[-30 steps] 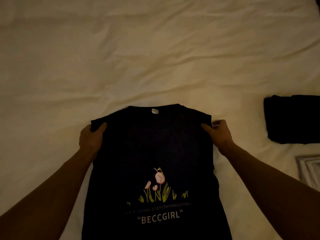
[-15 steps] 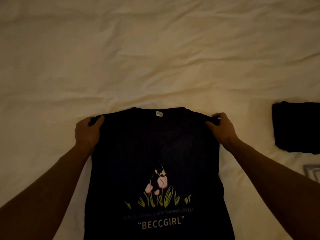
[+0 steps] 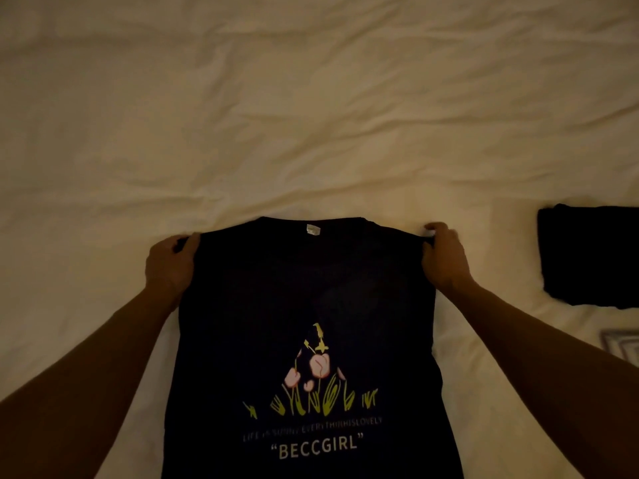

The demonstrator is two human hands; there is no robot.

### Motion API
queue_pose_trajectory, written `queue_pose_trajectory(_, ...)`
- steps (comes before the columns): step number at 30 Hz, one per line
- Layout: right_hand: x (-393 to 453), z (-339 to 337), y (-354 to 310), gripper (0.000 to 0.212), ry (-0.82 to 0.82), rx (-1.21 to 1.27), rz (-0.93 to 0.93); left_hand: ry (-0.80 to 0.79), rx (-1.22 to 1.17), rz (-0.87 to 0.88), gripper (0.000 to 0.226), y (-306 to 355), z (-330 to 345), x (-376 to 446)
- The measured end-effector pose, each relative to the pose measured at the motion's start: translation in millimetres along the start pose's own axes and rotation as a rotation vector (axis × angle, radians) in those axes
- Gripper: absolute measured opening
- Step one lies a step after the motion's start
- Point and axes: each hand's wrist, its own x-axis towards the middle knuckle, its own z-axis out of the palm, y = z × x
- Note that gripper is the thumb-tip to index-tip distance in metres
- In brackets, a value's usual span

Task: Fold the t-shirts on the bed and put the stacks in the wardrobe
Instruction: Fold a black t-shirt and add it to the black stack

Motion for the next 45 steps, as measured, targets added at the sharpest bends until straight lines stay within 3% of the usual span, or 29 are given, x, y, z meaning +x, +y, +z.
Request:
queue_pose_trajectory(3, -15.8, 7.4, -10.3, 0.044, 0.22, -0.319, -0.35, 0.183, 0.311, 0.196, 0.04, 5.2, 8.3, -13.3)
queue_pose_trajectory(5, -32.6, 22.2, -23.6, 0.045, 0.143, -0.328, -0.661, 0.207, 0.473, 0.519, 0.038, 11.8, 22.8, -33.3)
queue_pose_trajectory(8, -59.3, 53.7, -41.2, 0.043, -0.154, -0.447, -0.926, -0.209, 0.576, 0.951, 0.039, 13.6, 50.1, -65.0)
queue_pose_trajectory(10, -67.0, 67.0, -48.0, 0.038, -0.215, -0.478, -0.927, -0.398, 0.687, 1.049, 0.041, 6.9, 62.0, -76.3)
queue_pose_trajectory(16, -69.4, 73.6, -47.1, 0.019, -0.146, -0.445, -0.936, -0.347, 0.76, 1.03, 0.037, -3.5, 75.0, -84.5)
queue_pose_trajectory(25, -72.8, 80.0, -46.3, 0.021, -0.098, -0.492, -0.89, -0.303, 0.71, 0.877, 0.019, -3.2, 71.6, -80.0)
queue_pose_trajectory(28, -69.4, 77.2, -52.8, 0.034, -0.058, -0.442, -0.843, -0.246, 0.735, 0.846, 0.042, 3.1, 70.0, -77.5)
queue_pose_trajectory(31, -42.2, 54.6, -53.3, 0.057, 0.001, -0.4, -0.585, -0.094, 0.747, 0.719, 0.059, 15.6, 58.7, -53.1)
queue_pose_trajectory(35, 0.8, 13.9, -39.8, 0.067, -0.052, -0.58, -0.335, -0.166, 0.847, 0.553, 0.068, 29.7, 39.1, -14.6)
queue_pose_trajectory(38, 20.9, -6.8, -32.6, 0.058, -0.196, -0.69, -0.234, -0.235, 0.88, 0.465, 0.051, 42.3, 24.2, 4.2)
queue_pose_trajectory(42, 27.5, -16.4, -26.3, 0.038, -0.296, -0.624, -0.295, -0.427, 0.853, 0.4, 0.03, 40.5, 7.9, 18.5)
queue_pose_trajectory(45, 23.8, -18.0, -24.2, 0.024, -0.315, -0.425, -0.342, -0.419, 0.707, 0.464, 0.018, 33.1, -1.2, 16.3)
